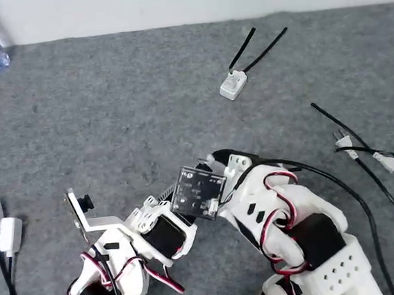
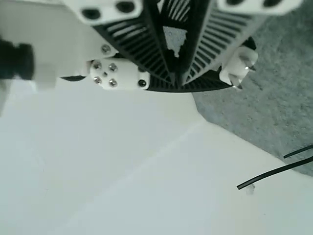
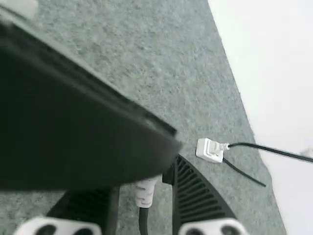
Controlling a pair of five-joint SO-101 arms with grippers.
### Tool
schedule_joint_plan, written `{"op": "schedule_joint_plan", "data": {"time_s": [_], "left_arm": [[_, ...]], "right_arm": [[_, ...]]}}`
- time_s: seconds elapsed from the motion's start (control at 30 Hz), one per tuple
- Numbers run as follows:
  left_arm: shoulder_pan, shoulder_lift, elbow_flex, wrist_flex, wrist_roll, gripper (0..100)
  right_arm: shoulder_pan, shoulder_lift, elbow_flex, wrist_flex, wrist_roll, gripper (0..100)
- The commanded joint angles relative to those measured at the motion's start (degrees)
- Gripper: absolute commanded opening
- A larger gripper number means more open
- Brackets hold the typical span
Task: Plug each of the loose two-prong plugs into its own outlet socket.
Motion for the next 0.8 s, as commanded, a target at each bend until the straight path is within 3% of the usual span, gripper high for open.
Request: {"op": "schedule_joint_plan", "data": {"time_s": [0.0, 0.77], "left_arm": [[0.4, 0.1, -0.3, 1.8, 0.4, 1], [0.4, 0.1, 1.1, 2.3, 0.4, 1]], "right_arm": [[-0.8, -0.4, -4.5, -0.1, 0.6, 0.8], [-4.6, -0.9, -7.1, 5.9, 0.2, 0.8]]}}
